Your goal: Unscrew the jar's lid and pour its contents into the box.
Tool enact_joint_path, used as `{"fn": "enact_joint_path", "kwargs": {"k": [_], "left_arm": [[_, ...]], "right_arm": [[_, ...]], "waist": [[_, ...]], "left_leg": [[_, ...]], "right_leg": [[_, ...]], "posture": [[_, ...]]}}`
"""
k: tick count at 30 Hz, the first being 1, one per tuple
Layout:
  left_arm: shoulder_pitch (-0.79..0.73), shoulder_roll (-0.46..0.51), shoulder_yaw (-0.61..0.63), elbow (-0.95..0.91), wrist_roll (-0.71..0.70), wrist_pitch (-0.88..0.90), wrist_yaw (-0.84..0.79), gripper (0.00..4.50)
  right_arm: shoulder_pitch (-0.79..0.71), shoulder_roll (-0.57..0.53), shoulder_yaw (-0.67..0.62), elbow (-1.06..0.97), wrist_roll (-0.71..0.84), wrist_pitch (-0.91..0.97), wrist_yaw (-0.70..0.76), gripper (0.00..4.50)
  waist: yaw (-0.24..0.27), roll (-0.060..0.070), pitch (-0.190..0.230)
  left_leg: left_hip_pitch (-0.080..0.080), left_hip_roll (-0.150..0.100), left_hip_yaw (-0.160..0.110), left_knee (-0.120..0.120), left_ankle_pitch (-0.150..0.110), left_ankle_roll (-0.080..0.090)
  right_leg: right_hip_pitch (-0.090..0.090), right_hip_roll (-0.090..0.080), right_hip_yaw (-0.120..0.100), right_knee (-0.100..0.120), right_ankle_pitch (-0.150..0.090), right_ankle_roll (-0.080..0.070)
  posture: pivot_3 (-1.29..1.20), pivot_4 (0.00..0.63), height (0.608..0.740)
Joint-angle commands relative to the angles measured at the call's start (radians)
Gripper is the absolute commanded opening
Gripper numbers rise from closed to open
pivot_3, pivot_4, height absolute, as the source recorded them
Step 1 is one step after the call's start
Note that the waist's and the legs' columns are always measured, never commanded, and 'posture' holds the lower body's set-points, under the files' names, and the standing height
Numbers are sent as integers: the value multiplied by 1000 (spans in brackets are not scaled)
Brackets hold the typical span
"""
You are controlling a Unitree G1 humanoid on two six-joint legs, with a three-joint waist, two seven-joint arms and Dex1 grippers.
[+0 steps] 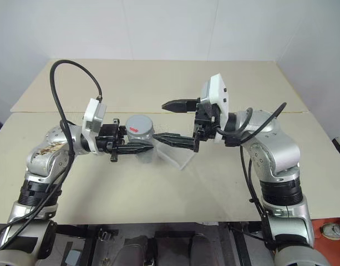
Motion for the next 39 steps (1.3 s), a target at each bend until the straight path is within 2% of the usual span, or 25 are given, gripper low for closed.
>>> {"fn": "enact_joint_path", "kwargs": {"k": [1, 8, 15, 24, 33, 39], "left_arm": [[-28, -12, 4, 11, 11, -29, 5, 1913], [-40, -28, 0, 17, 21, -36, -2, 1913], [-23, -14, 20, -10, 0, -25, -8, 1913], [-10, 15, 54, -32, -57, 7, -39, 1913], [-33, 27, 62, -23, -78, 8, -82, 1913], [-56, 19, 60, 28, -67, -9, -111, 1913]], "right_arm": [[-38, 41, 39, -86, 13, 53, -91, 4488], [-132, 137, 140, 3, -72, 74, -202, 4488], [-151, 156, 144, 98, -97, 47, -188, 4488], [-129, 89, 45, 149, -47, 37, -144, 4488], [-101, -39, -20, 186, -51, 9, -106, 4488], [-67, -67, -63, 117, -12, 18, -92, 4488]], "waist": [[-1, 0, 0], [1, 0, 0], [0, 0, 0], [0, 0, 0], [3, 0, 0], [-3, 0, 0]], "left_leg": [[0, 0, 0, 0, 0, 0], [0, 0, 0, 0, 0, 0], [-1, -1, 0, 0, 0, 0], [-1, 0, 0, 0, -1, 1], [-1, -1, 0, 0, -1, 2], [-1, 0, 1, -1, -1, 1]], "right_leg": [[0, 0, 0, 0, 0, 0], [0, 0, 0, 1, 0, 0], [0, 0, -1, 0, 0, 0], [0, 0, -1, 0, 0, 0], [1, 0, -1, -1, 0, 0], [0, 1, 0, -1, 0, 0]], "posture": [[0, 150, 740], [0, 150, 740], [0, 150, 740], [0, 150, 740], [0, 150, 740], [0, 150, 740]]}}
